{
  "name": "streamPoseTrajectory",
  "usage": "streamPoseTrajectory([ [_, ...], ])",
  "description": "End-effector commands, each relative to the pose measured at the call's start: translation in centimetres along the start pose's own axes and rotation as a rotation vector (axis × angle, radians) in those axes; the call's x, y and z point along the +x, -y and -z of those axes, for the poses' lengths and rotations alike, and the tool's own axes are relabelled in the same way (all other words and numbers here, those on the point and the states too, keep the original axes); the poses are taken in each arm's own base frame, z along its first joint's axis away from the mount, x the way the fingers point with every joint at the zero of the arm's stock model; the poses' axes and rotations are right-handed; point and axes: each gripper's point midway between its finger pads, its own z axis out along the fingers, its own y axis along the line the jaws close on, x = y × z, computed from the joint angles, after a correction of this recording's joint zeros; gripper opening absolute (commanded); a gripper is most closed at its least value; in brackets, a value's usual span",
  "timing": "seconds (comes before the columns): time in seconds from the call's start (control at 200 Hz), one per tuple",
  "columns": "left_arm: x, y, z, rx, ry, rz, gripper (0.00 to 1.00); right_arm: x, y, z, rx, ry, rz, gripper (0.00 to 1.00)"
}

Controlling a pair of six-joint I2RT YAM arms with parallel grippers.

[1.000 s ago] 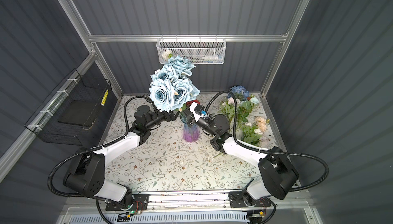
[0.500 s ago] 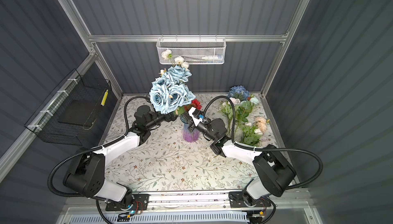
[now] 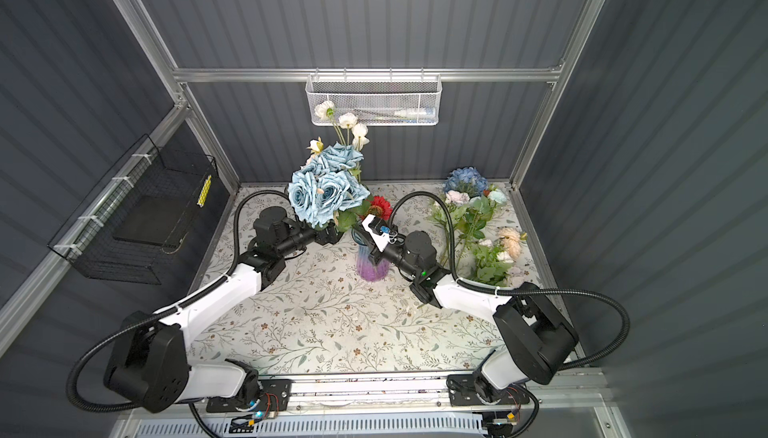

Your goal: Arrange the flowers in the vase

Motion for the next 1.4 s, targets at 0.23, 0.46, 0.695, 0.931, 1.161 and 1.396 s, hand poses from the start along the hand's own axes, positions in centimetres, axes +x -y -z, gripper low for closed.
streamPoseTrajectory([
  [0.23,1.3,3.7,4.0,0.084,-0.041,-0.048,0.99,1.4,0.4,-0.1,0.033,-0.090,-0.013,0.02],
  [0.46,1.4,5.8,2.6,0.157,-0.058,-0.091,0.99,1.5,0.5,-0.1,0.033,-0.115,-0.018,0.10],
  [0.695,1.1,5.1,2.0,0.119,-0.011,-0.097,0.99,1.8,0.2,0.0,0.013,-0.158,-0.014,0.16],
  [0.931,0.3,4.4,1.9,0.071,0.029,-0.111,0.99,1.3,0.2,0.2,0.018,-0.137,-0.015,0.38],
  [1.161,1.3,3.7,2.0,0.044,0.000,-0.101,0.99,0.8,0.2,0.4,0.018,-0.123,-0.006,0.43],
  [1.396,2.3,2.3,2.4,-0.028,-0.007,-0.078,1.00,-0.2,0.2,1.5,0.025,-0.100,-0.001,0.51],
])
